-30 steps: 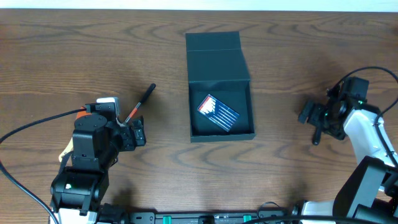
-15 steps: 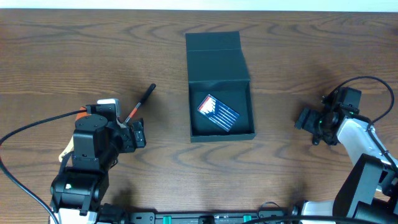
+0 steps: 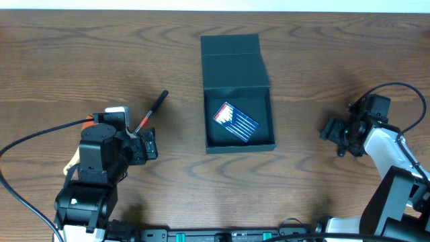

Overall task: Pack container
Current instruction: 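Lower right gripper and grasp the yellow-black screwdriver handle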

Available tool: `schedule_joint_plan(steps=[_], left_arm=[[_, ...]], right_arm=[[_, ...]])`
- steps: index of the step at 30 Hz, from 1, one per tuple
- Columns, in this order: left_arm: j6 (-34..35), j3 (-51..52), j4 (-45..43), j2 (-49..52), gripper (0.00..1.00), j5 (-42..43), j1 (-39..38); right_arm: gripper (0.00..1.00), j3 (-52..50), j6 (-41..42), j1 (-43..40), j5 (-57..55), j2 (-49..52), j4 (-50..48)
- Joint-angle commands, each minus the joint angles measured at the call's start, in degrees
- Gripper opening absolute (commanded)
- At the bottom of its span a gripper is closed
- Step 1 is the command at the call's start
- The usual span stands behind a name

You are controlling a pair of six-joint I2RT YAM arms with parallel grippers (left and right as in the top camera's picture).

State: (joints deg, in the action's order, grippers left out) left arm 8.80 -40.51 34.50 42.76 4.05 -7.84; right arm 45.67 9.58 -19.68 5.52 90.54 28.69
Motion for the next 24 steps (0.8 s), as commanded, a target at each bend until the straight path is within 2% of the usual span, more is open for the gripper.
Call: schedule_joint_plan(steps=[1,4,18,24], left_arm=[[-0.11,-1.31,0.04,0.11,0.98,-0.68,0.04],[-0.11,-1.31,0.04,0.11,0.98,-0.68,0.04],[-0.11,-1.31,0.07,0.11,0.99,-0.68,0.04],[-0.11,-1.31,0.07,0.11,0.98,-0.68,0.04]], right_arm=[[0.86,-0.44,0.24,-0.17,-1.77,0.55,0.52],[0.90,-0.48,0.24,-0.17,-4.07,0.55,1.14],[0.91,-0.52,3.72,-0.17,-6.75,0.74,1.16],[0.91,-0.52,3.72,-0.17,-6.73,3.72,0.90]])
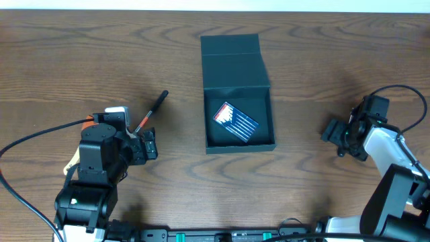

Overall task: Pack container
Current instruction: 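Lower right gripper and grasp the yellow-black screwdriver handle, then lift the screwdriver and carry it into the black box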

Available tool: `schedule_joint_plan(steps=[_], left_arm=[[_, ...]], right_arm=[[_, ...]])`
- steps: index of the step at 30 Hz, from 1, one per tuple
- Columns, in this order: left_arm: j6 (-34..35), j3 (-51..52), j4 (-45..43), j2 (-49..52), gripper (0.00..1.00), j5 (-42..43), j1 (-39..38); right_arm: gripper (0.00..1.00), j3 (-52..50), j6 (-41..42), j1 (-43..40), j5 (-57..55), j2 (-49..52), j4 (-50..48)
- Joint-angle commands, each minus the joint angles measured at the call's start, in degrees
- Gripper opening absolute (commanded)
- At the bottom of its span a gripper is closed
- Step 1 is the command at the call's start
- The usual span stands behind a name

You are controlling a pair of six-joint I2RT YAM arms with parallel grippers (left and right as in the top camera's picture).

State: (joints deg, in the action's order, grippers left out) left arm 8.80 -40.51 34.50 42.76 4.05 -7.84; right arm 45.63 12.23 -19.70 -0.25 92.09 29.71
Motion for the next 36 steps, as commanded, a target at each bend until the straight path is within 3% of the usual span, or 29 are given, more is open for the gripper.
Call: schedule_joint_plan(steps=[1,10,16,20,25,31,34,36], left_arm=[[-0.11,-1.31,0.07,0.11,0.99,-0.68,0.04],[-0.11,-1.31,0.04,0.11,0.98,-0.68,0.04],[-0.11,-1.31,0.00,0.11,0.99,-0.68,0.04],[-0.11,-1.31,0.00,0.11,0.99,-0.68,0.04],[-0.11,-1.31,0.00,0.11,0.99,-0.68,0.04],[-0.11,-1.31,0.00,0.11,0.99,-0.68,0.04],[-0.11,-1.31,0.00,0.11,0.98,-0.68,0.04],[-0.11,-1.31,0.00,0.11,0.99,-0.68,0.04]], right_arm=[[0.91,-0.48,1.05,-0.15,-0.83,2.84,-0.20],[0.89,-0.48,1.05,-0.15,-0.79,7.58,-0.55],[0.68,-0.48,1.03,-0.15,-0.79,7.58,-0.59],[0.62,-0.48,1.05,-0.15,-0.76,7.56,-0.57],[0.38,-0.48,1.05,-0.15,-0.52,7.56,-0.48],[0.33,-0.48,1.05,-0.15,0.72,7.56,-0.59],[0.18,-0.48,1.05,-0.15,0.72,7.56,-0.55],[0.15,-0.48,1.05,-0.15,0.72,7.56,-0.55]])
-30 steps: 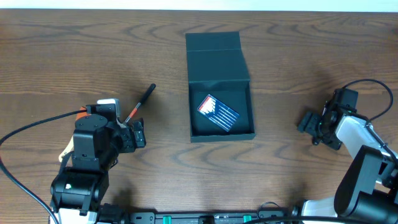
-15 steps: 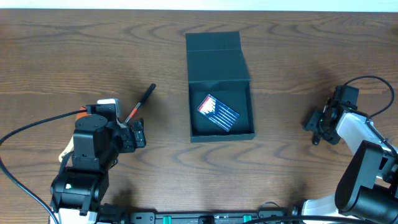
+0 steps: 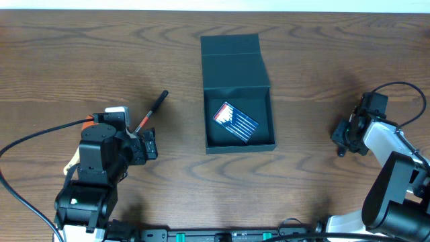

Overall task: Pack container
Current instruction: 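Lift the screwdriver and carry it into the black box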

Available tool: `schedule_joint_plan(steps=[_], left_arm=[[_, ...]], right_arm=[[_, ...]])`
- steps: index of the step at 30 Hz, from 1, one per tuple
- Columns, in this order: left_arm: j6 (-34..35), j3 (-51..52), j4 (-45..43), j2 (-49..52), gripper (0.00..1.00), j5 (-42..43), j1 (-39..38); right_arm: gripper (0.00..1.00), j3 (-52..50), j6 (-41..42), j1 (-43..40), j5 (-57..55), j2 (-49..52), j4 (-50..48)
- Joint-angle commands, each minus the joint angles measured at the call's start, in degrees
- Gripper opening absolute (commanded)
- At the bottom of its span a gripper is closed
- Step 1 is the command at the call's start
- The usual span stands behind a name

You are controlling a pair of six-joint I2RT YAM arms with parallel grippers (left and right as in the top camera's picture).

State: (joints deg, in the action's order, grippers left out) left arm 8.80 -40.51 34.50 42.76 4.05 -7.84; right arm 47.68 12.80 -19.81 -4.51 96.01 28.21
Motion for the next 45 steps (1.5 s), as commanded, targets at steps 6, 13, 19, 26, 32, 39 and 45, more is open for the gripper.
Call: schedule_joint_plan(steps=[6,13,19,26,32,39,45], left_arm=[[-0.13,-1.31,0.00,0.11,0.98,-0.68,0.04],[-0.13,-1.31,0.00,0.11,0.99,-0.68,0.04],[-0.13,-1.31,0.00,0.11,0.98,-0.68,0.04],[-0.11,-1.31,-0.02,0.11,0.99,-0.68,0.04],[-0.13,-1.31,-0.02,0.11,0.98,-0.68,0.04],[-0.13,-1.31,-0.02,0.11,0.98,-0.68,0.04],[-0.13,-1.31,-0.02,0.11,0.99,-0.68,0.04]], right_arm=[[0.04,-2.54,0.46,-0.02,5.20,3.65,0.96],[0.01,-2.32,0.46,-0.02,5.66,3.65,0.96],[0.01,-2.12,0.44,0.02,6.51,3.63,1.31],[0.01,1.18,0.39,0.11,6.49,2.03,5.05],[0.01,7.45,-1.40,2.60,6.45,-2.27,11.06],[0.01,16.48,-6.51,10.47,6.49,-7.96,16.57],[0.01,24.76,-20.55,22.25,9.01,-9.16,21.84]])
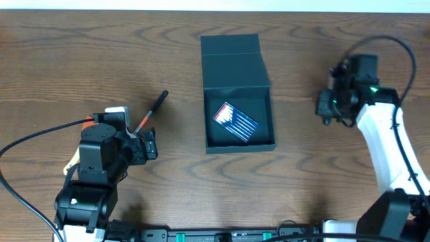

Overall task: Pack container
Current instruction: 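Lift the screwdriver and carry it into the black box, then release the screwdriver in the box and move right gripper to pliers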

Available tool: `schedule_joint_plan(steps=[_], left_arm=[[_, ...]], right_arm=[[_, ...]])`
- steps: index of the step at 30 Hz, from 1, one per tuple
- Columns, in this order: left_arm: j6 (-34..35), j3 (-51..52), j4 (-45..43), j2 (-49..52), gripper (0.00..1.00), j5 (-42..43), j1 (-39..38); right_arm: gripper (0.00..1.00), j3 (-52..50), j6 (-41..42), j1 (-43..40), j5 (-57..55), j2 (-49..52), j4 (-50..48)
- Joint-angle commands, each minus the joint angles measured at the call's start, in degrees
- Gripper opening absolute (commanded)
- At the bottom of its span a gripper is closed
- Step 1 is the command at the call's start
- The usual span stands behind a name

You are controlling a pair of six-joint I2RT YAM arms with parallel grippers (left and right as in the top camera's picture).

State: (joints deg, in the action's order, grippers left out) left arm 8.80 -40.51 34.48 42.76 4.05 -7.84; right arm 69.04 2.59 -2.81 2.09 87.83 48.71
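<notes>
A dark teal box (268, 119) stands open at the table's middle, its lid (232, 54) folded back away from me. Inside it lies a flat pack (236, 122) with red, white and blue stripes, set askew. A black and red pen (152, 110) lies on the wood left of the box, slanted. My left gripper (150, 144) rests low just below the pen's near end, empty. Right of the box, level with its back half, my right gripper (327, 110) hangs with nothing seen in it. The overhead view is too small to show either jaw gap.
The left arm's body (94, 161) and its black cable (33, 144) fill the near left corner. Along the right side the white right arm (383, 148) runs from the near edge, with a cable looping above it (396, 47).
My right gripper has moved from the near right of the table, far from the box, to a spot further back and closer to the box's right side. The left arm, pen and box are unchanged.
At all three earlier moments the box stood open with the striped pack inside, the pen lay to its left, and my left arm was still. My right gripper shifted slightly rightward at the right edge, and now it is up beside the box.
</notes>
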Motion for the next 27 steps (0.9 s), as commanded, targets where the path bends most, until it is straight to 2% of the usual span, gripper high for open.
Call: schedule_joint_plan(steps=[1,8,10,16,27], left_arm=[[-0.13,-1.31,0.02,0.11,0.99,-0.68,0.04],[-0.13,-1.31,0.00,0.11,0.99,-0.68,0.04],[-0.11,-1.31,0.02,0.11,0.99,-0.68,0.04],[-0.13,-1.31,0.00,0.11,0.99,-0.68,0.04],[-0.13,-1.31,0.00,0.11,0.98,-0.70,0.04]], right_arm=[[0.01,4.46,-13.42,7.78,2.69,-0.98,1.97],[0.01,6.67,-33.00,24.61,2.67,-0.66,0.48],[0.01,6.62,-36.20,27.71,2.67,0.02,-1.44],[0.01,6.60,-41.09,30.82,3.10,4.94,-4.20],[0.01,6.60,-41.24,30.88,5.38,18.27,-2.60]])
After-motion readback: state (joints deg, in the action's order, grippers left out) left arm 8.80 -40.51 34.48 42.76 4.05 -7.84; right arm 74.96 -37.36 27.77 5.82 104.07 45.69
